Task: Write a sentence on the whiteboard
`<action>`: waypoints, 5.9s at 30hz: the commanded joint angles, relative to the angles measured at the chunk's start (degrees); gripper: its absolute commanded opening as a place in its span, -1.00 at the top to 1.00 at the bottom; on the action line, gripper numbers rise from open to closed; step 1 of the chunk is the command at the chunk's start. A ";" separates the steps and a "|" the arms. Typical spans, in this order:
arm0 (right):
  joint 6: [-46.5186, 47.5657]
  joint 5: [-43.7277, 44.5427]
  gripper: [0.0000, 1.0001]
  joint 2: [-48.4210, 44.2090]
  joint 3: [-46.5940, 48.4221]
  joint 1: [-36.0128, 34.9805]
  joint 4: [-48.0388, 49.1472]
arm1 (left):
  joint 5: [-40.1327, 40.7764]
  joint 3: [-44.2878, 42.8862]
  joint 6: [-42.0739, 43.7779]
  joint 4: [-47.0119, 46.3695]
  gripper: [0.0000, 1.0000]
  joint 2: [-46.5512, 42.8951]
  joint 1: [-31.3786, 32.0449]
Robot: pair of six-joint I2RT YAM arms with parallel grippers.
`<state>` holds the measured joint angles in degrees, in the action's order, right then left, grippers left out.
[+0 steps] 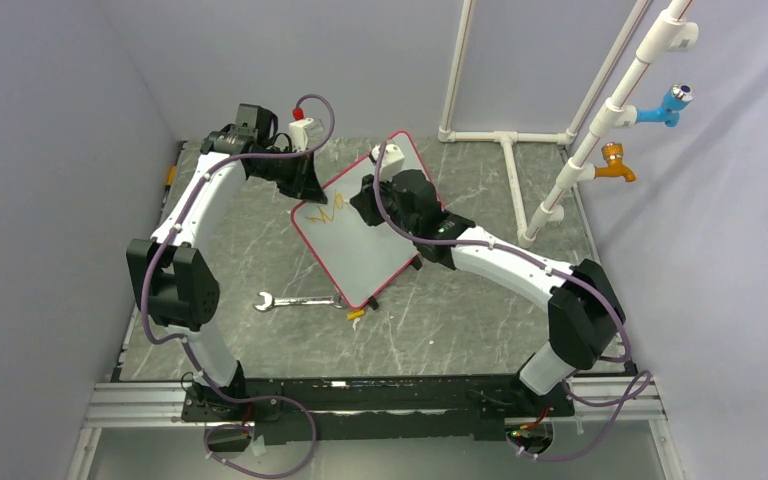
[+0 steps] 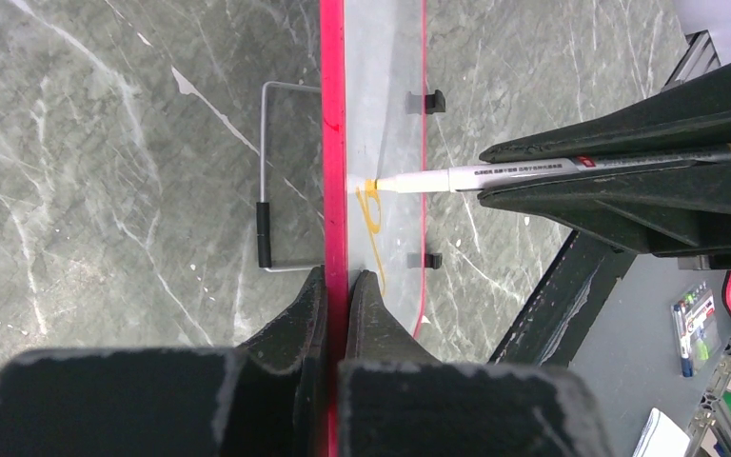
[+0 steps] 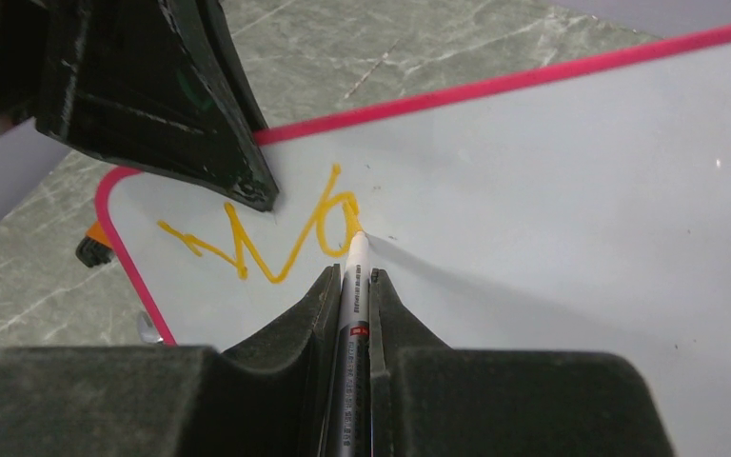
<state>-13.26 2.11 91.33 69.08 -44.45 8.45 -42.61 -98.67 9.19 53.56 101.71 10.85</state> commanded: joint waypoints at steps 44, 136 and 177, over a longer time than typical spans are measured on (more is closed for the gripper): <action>1.87 3.93 1.00 1.02 5.32 0.72 -1.23 | 6.65 1.29 5.73 -0.04 1.00 -1.28 2.50; -1.91 5.71 1.00 -0.81 2.23 3.05 -5.66 | 6.93 1.24 5.84 0.19 1.00 -1.49 2.86; -3.76 4.24 1.00 -0.76 3.04 6.07 -6.98 | 6.97 1.03 5.88 0.32 1.00 -1.26 3.03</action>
<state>-15.46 8.38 92.44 73.93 -38.24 0.47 -41.12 -98.61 9.15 53.43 100.60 12.10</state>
